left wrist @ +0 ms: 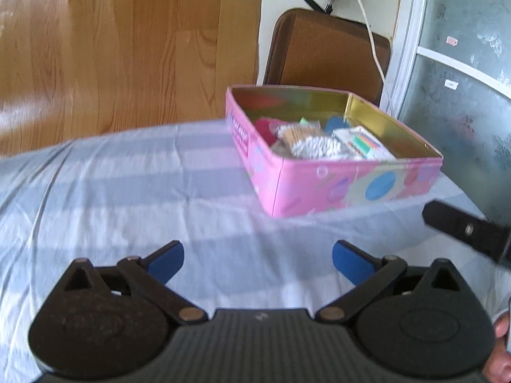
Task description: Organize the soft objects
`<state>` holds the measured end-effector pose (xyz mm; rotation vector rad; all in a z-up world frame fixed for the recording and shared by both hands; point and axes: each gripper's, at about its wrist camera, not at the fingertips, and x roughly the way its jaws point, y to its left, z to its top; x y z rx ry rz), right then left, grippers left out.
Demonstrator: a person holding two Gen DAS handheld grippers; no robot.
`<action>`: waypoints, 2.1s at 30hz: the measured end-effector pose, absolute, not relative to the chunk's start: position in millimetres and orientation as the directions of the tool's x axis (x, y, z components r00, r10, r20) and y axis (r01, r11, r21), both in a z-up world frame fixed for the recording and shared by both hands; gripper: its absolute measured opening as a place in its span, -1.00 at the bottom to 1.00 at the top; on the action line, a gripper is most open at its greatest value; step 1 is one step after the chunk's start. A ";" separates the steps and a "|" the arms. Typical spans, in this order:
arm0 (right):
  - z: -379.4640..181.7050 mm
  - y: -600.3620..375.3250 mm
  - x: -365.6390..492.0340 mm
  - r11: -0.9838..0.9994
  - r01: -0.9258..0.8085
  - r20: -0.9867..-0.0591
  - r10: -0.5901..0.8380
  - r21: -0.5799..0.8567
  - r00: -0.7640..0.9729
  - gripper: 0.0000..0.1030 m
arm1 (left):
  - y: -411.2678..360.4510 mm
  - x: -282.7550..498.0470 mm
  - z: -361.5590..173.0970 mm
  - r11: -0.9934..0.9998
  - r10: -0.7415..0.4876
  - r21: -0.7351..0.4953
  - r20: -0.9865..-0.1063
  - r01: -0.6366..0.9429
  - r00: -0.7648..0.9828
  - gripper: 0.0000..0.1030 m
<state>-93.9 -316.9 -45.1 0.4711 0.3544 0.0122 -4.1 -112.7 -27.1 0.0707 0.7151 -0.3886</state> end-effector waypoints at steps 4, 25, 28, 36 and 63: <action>-43.2 -309.4 -96.2 0.883 0.073 -0.327 0.094 0.464 0.940 0.71 | -106.7 -14.8 -30.2 0.935 -0.288 -0.028 -0.641 0.353 0.712 0.99; -34.9 -294.5 -106.8 0.890 0.093 -0.295 0.049 0.446 0.954 0.74 | -97.7 -48.4 -13.2 0.941 -0.248 0.064 -0.540 0.333 0.804 0.99; -35.0 -293.9 -108.4 0.891 0.097 -0.292 0.042 0.443 0.956 0.74 | -97.5 -48.5 -13.8 0.945 -0.234 0.071 -0.537 0.320 0.810 0.99; -36.3 -294.6 -109.2 0.891 0.098 -0.292 0.040 0.444 0.956 0.74 | -101.2 -54.8 -15.8 0.945 -0.192 0.130 -0.522 0.300 0.831 0.99; -44.7 -291.0 -109.4 0.882 0.124 -0.323 0.033 0.455 0.946 0.74 | -119.4 -57.4 -39.2 0.906 -0.206 0.166 -0.630 0.390 0.748 0.99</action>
